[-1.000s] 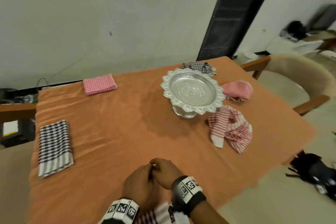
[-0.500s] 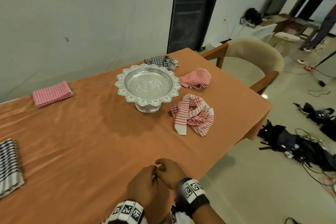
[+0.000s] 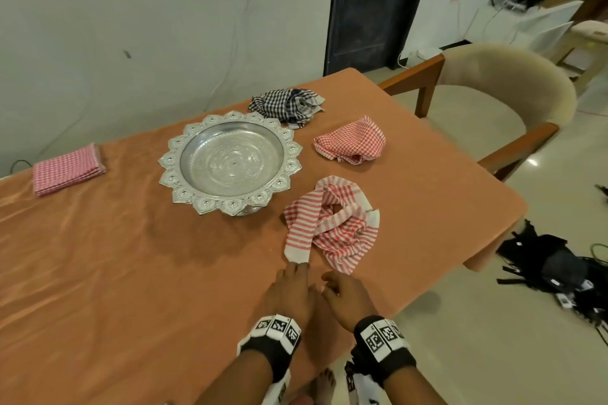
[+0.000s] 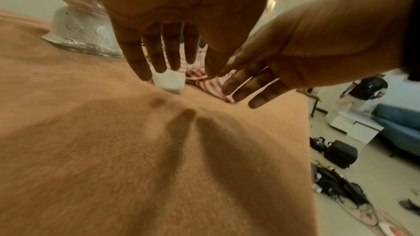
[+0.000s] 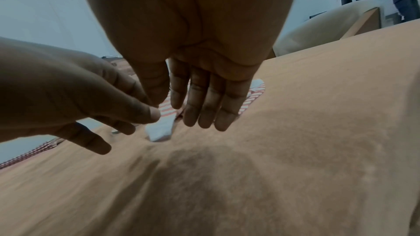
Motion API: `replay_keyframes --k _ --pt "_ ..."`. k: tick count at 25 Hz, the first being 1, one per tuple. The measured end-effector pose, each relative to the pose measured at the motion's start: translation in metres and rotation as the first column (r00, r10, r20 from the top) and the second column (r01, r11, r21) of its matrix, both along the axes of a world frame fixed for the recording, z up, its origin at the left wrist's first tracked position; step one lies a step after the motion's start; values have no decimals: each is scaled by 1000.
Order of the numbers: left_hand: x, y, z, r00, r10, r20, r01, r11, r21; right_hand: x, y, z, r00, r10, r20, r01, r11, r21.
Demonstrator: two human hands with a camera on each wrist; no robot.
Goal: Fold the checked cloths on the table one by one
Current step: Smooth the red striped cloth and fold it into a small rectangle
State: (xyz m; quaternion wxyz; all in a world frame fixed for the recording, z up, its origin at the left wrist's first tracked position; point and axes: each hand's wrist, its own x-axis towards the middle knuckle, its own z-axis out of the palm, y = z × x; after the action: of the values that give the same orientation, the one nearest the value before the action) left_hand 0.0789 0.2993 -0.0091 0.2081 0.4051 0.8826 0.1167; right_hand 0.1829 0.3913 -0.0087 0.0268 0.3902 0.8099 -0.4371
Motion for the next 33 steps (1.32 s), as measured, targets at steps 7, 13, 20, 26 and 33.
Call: replay_keyframes --k 7,13,20,26,33 --pt "-30 37 -36 984 124 -130 -145 976 -164 21 48 -9 1000 -5 14 5 1000 -25" --pt "-21 30 -1 984 106 -145 -89 989 121 -9 61 0 988 115 -102 -83 958 276" --pt "23 -25 64 982 185 -34 -139 839 526 -48 65 17 928 313 -202 -102 735 670" --pt "-24 -91 143 798 602 34 -406 496 768 -37 100 62 932 38 -360 200 775 599" --pt "-67 -153 203 769 633 -94 -249 431 867 -19 102 146 793 65 -606 357 756 549"
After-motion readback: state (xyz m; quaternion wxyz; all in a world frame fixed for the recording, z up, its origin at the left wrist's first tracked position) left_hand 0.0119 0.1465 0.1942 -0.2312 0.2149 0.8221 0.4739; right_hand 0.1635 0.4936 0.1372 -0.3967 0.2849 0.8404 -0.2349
